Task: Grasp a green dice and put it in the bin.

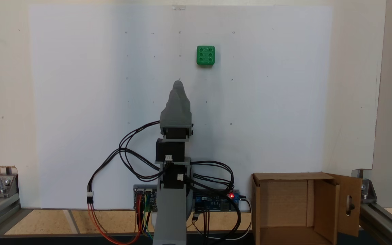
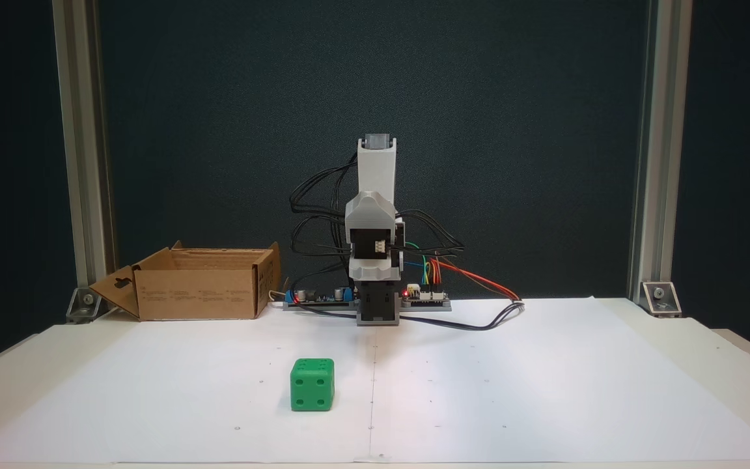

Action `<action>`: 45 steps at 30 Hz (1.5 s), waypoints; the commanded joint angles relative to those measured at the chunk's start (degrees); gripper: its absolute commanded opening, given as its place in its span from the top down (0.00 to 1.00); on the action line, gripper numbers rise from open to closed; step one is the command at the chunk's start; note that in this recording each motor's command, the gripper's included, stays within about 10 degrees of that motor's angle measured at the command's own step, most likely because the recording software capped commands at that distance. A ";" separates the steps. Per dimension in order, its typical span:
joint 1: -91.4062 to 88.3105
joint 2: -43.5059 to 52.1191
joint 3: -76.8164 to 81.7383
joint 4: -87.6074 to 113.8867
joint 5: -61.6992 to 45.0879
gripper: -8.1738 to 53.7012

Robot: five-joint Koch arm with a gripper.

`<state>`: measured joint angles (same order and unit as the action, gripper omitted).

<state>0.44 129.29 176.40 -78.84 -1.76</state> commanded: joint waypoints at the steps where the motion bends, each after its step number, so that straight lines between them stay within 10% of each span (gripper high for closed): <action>1: 0.35 6.33 2.72 -0.18 0.97 0.16; 29: 8.35 5.54 -42.45 79.26 2.55 0.20; 45: 11.78 -18.54 -74.88 135.97 2.29 0.16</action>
<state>12.04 112.68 106.44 51.94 -1.76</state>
